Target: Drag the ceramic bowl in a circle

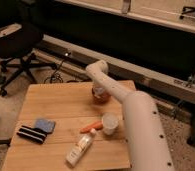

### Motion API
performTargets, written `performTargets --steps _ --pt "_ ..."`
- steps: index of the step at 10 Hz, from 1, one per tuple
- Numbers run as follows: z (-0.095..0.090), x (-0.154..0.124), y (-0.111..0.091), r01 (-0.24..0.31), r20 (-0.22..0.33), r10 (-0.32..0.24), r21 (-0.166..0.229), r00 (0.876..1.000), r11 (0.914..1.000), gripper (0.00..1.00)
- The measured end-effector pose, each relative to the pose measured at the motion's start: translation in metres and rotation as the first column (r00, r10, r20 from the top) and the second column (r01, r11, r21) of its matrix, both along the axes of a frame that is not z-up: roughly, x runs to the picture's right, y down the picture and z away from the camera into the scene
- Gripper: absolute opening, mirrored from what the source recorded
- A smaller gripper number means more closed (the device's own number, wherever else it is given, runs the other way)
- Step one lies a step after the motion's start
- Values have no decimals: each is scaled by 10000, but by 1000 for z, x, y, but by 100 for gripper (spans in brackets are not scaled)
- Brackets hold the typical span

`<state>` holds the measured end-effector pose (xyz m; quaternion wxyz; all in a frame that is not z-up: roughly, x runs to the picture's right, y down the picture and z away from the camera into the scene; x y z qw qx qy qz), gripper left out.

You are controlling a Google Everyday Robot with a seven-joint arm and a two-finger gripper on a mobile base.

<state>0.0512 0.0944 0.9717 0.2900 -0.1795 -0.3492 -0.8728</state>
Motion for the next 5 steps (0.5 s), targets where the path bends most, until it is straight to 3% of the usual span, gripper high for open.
performTargets --steps 2,5 --pt "-33 4 33 270 416 -268 -52 9988 9996 80" --pt "-84 -39 64 1043 1804 -1059 180 9779 9944 80"
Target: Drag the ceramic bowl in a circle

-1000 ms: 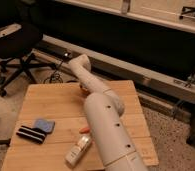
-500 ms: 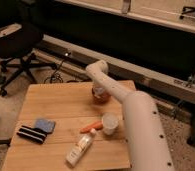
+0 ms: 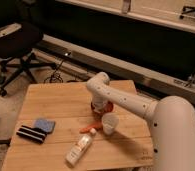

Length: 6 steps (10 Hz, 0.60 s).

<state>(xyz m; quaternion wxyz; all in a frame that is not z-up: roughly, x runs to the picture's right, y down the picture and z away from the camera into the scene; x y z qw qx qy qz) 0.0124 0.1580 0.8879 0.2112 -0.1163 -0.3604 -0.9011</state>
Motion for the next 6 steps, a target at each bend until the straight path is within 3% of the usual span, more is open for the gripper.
performTargets --steps 3,6 --pt "-28 -36 -3 213 984 -245 333 9948 9992 80" --pt "-49 -72 -11 324 1898 -437 621 9808 9975 80"
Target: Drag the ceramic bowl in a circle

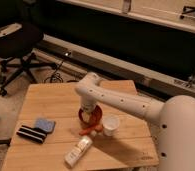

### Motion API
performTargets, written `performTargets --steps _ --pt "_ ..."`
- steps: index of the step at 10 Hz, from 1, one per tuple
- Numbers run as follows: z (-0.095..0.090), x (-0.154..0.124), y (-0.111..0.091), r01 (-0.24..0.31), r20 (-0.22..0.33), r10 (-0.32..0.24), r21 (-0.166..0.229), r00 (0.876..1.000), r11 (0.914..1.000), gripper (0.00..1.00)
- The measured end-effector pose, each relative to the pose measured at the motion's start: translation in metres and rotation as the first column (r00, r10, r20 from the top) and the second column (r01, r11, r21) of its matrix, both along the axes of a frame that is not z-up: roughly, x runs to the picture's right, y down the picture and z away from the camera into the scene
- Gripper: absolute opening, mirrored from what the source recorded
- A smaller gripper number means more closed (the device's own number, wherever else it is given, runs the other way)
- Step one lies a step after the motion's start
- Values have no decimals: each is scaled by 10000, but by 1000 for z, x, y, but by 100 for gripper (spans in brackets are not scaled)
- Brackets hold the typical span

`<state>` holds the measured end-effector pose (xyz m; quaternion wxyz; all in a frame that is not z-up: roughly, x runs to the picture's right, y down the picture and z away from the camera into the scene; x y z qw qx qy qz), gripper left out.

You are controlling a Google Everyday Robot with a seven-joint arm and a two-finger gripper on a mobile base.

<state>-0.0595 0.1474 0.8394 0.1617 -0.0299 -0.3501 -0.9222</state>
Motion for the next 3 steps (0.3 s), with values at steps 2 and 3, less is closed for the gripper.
performTargets --steps 2,3 --pt "-4 -15 -2 -1 307 -2 94 9995 10000 80" --pt "-3 -20 -4 -102 394 97 119 9992 9999 80"
